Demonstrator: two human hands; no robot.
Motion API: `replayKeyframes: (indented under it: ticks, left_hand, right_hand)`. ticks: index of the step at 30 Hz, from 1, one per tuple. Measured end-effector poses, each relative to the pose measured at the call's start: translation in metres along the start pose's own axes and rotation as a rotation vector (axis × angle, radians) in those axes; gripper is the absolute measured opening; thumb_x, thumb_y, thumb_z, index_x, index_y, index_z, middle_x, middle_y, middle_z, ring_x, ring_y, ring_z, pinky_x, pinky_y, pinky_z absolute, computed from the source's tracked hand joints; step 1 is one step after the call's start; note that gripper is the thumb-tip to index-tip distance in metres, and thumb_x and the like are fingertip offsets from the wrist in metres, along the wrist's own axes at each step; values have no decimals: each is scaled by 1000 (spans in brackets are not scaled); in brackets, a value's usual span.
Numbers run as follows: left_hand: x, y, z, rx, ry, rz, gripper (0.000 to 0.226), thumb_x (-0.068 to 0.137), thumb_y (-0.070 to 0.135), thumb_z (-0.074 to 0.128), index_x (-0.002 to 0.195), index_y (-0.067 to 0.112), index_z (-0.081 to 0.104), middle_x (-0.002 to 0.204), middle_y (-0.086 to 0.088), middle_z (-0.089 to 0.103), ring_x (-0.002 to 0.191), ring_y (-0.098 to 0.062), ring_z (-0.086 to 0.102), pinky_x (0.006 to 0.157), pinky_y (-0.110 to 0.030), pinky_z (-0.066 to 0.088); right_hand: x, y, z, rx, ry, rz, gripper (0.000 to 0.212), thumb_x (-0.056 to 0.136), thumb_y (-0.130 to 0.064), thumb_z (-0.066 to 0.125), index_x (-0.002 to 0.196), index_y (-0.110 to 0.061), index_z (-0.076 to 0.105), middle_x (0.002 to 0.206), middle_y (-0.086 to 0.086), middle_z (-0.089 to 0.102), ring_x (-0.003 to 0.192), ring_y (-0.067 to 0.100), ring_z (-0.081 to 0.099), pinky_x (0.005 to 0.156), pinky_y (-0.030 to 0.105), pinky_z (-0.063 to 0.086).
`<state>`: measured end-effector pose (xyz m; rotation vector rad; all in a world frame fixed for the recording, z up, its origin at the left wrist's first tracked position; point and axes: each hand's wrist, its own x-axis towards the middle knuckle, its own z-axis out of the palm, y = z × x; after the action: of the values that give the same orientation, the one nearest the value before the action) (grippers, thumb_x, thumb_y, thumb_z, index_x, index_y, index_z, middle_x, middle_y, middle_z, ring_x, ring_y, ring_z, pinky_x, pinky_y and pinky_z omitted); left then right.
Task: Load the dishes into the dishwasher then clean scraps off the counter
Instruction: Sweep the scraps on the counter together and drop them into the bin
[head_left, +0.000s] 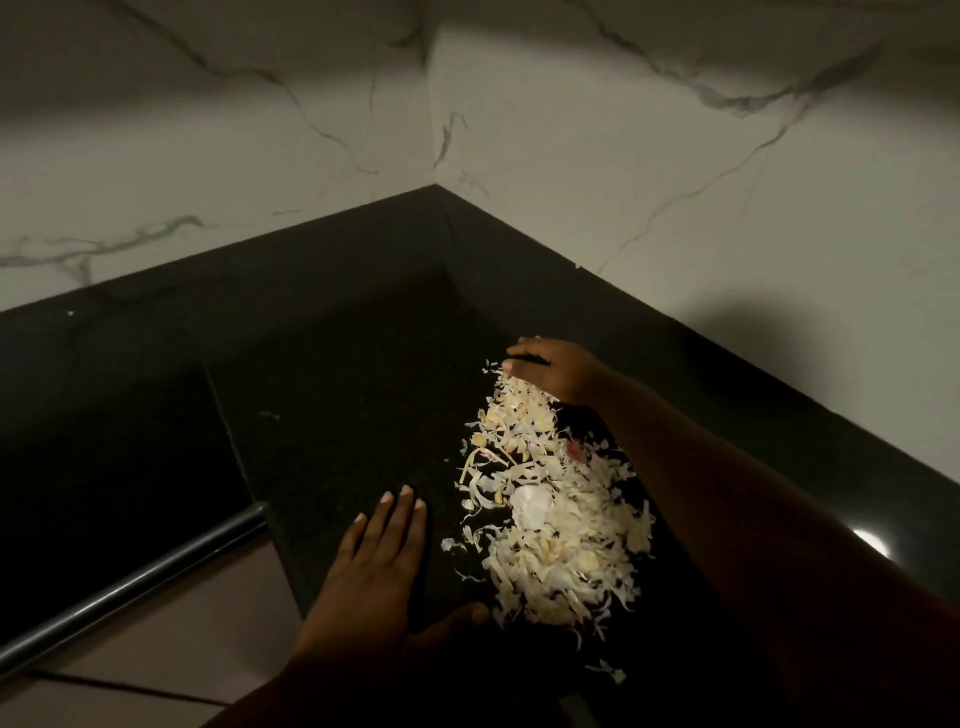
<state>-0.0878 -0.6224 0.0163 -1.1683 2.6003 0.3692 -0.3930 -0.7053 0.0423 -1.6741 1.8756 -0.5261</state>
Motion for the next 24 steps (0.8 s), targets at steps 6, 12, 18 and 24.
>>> replayKeyframes:
  ticks: [6,12,18,24]
  left_hand:
    - [0,-1,2,-20,33,-2,123,41,100,-16,133,21,-34,141,5,-43,131,-15,-41,103,-24,-31]
    - [-5,3,-1,-32,58,-12,118,42,99,-16,135,28,-33,144,7,-40,133,-9,-38,110,-27,-23]
    - [-6,1,0,-29,86,2,115,49,99,-9,136,26,-31,144,7,-40,130,-10,-42,108,-26,-27]
    - [-4,2,3,-30,85,2,116,48,99,-10,135,26,-32,143,6,-41,132,-11,-40,109,-29,-25]
  right_hand:
    - [15,9,1,14,-98,-77,46,99,-42,40,137,-17,49,153,4,32,145,18,19,115,40,14]
    - [-15,9,14,-44,-184,-207,41,99,-36,44,136,-20,49,152,0,34,144,14,19,118,35,11]
    - [-77,7,31,-12,-301,-338,43,94,-31,55,136,-26,48,149,-11,36,142,2,20,118,28,12]
    - [-70,-20,15,132,-160,-295,32,95,-27,55,126,-24,56,119,-18,62,105,-7,58,94,23,50]
